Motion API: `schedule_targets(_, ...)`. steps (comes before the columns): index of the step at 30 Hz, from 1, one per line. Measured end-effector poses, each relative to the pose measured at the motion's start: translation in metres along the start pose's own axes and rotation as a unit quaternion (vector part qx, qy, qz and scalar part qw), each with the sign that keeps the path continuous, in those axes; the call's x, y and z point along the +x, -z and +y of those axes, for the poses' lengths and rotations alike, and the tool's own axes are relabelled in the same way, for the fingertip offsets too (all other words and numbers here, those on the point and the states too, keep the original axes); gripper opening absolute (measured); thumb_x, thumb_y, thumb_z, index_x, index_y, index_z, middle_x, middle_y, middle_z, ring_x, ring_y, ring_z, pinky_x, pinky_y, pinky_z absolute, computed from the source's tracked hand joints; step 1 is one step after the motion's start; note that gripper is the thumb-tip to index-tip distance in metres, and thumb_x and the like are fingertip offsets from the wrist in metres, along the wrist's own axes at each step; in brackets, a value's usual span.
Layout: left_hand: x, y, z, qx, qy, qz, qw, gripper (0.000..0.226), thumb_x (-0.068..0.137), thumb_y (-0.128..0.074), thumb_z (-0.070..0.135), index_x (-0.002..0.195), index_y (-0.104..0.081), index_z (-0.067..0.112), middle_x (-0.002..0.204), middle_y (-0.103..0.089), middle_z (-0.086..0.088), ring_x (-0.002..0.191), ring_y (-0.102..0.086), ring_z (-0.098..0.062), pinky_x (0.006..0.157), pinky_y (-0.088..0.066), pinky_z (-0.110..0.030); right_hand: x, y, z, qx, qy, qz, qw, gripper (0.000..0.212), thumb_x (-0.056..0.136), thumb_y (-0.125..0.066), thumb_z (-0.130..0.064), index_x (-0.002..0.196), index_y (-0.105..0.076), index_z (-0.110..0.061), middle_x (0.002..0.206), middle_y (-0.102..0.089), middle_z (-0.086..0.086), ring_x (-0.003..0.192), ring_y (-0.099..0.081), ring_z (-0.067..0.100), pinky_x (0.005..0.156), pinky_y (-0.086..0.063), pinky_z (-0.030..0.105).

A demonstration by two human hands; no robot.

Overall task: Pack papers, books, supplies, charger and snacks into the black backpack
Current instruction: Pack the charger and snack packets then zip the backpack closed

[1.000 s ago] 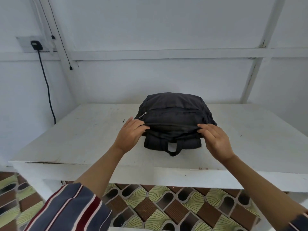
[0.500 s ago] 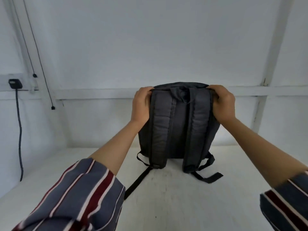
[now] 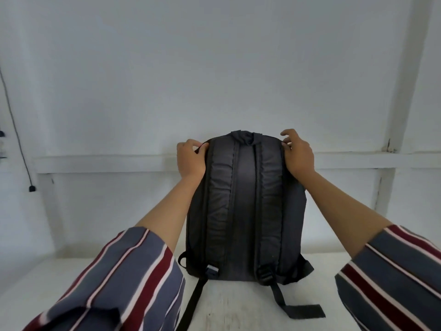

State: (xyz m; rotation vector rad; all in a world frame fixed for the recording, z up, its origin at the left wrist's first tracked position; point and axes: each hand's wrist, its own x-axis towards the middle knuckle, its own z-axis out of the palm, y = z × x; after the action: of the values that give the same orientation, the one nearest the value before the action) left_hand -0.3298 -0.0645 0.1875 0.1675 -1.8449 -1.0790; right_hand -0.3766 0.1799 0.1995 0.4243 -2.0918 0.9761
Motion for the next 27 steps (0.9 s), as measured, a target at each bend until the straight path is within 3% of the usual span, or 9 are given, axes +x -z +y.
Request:
schedule_targets(2,-0.003,-0.004,-0.011,-0.010,0.031,0.012,0.999,0.024,0.092,-0.055,0.035,0.105,-0.066,0.019,0.113,-0.052,-0.008,0.105,-0.050,-0.020,0.087,-0.039,-0.023,0.003,-0.010,0.011,0.012,-0.056,0.028,0.998,0.028,0.095,-0.049,-0.026,0.121,-0.054,-0.017,0.117,-0.063,0.003,0.105,-0.057,0.025,0.084,-0.042,0.034)
schedule_targets(5,-0.026,0.001,-0.028,-0.141,0.028,-0.022,0.989,0.037,0.092,-0.055,0.034,0.127,-0.054,0.021,0.124,-0.050,0.001,0.114,-0.047,-0.012,0.100,-0.037,-0.023,-0.009,-0.017,0.029,0.117,-0.147,0.071,0.980,0.041,0.090,-0.051,-0.050,0.120,-0.060,-0.023,0.129,-0.057,-0.003,0.122,-0.050,0.016,0.102,-0.037,0.031)
schedule_targets(7,-0.052,0.005,-0.045,-0.164,0.018,-0.047,0.985,0.050,0.092,-0.055,0.031,0.138,-0.038,0.022,0.134,-0.042,0.010,0.119,-0.042,-0.007,0.102,-0.034,-0.021,-0.036,-0.018,0.043,0.192,-0.140,0.091,0.967,0.047,0.088,-0.054,-0.051,0.130,-0.053,-0.028,0.143,-0.044,-0.004,0.134,-0.036,0.010,0.112,-0.027,0.028)
schedule_targets(10,-0.089,0.006,-0.083,-0.163,0.081,-0.119,0.976,0.057,0.094,-0.050,0.033,0.144,-0.026,0.025,0.142,-0.037,0.008,0.126,-0.041,-0.012,0.105,-0.036,-0.027,-0.106,-0.025,0.074,0.175,-0.070,0.061,0.980,0.064,0.085,-0.056,-0.048,0.142,-0.036,-0.028,0.152,-0.028,-0.004,0.137,-0.020,-0.002,0.110,-0.020,0.016)
schedule_targets(14,-0.113,0.004,-0.106,-0.161,0.169,-0.156,0.960,0.039,0.097,-0.042,0.037,0.131,-0.044,0.019,0.122,-0.054,0.003,0.118,-0.051,-0.017,0.100,-0.039,-0.027,-0.166,-0.043,0.087,0.264,-0.151,-0.030,0.952,0.063,0.091,-0.052,-0.037,0.146,-0.023,-0.031,0.147,-0.027,-0.018,0.133,-0.029,0.003,0.115,-0.026,0.034)
schedule_targets(18,-0.112,0.000,-0.089,-0.143,0.145,-0.094,0.975,0.031,0.096,-0.045,0.038,0.117,-0.056,0.019,0.108,-0.061,0.005,0.104,-0.057,-0.016,0.094,-0.044,-0.030,-0.161,-0.046,0.075,0.266,-0.200,0.010,0.943,0.051,0.095,-0.043,-0.040,0.144,-0.034,-0.029,0.144,-0.041,-0.008,0.132,-0.039,0.014,0.112,-0.030,0.034)
schedule_targets(22,-0.115,-0.001,-0.073,-0.070,0.131,-0.055,0.987,0.031,0.094,-0.045,0.045,0.103,-0.062,0.020,0.094,-0.063,0.006,0.087,-0.057,-0.011,0.076,-0.040,-0.024,-0.156,-0.044,0.071,0.232,-0.237,0.040,0.943,0.044,0.098,-0.037,-0.042,0.136,-0.048,-0.023,0.134,-0.055,0.000,0.124,-0.049,0.022,0.107,-0.037,0.040)
schedule_targets(27,-0.109,0.001,-0.073,-0.028,0.119,-0.027,0.992,0.042,0.093,-0.042,0.052,0.099,-0.064,0.016,0.088,-0.065,0.003,0.082,-0.058,-0.015,0.071,-0.042,-0.028,-0.153,-0.036,0.061,0.162,-0.220,0.041,0.961,0.042,0.100,-0.034,-0.038,0.135,-0.050,-0.021,0.124,-0.061,0.006,0.113,-0.054,0.027,0.086,-0.037,0.027)
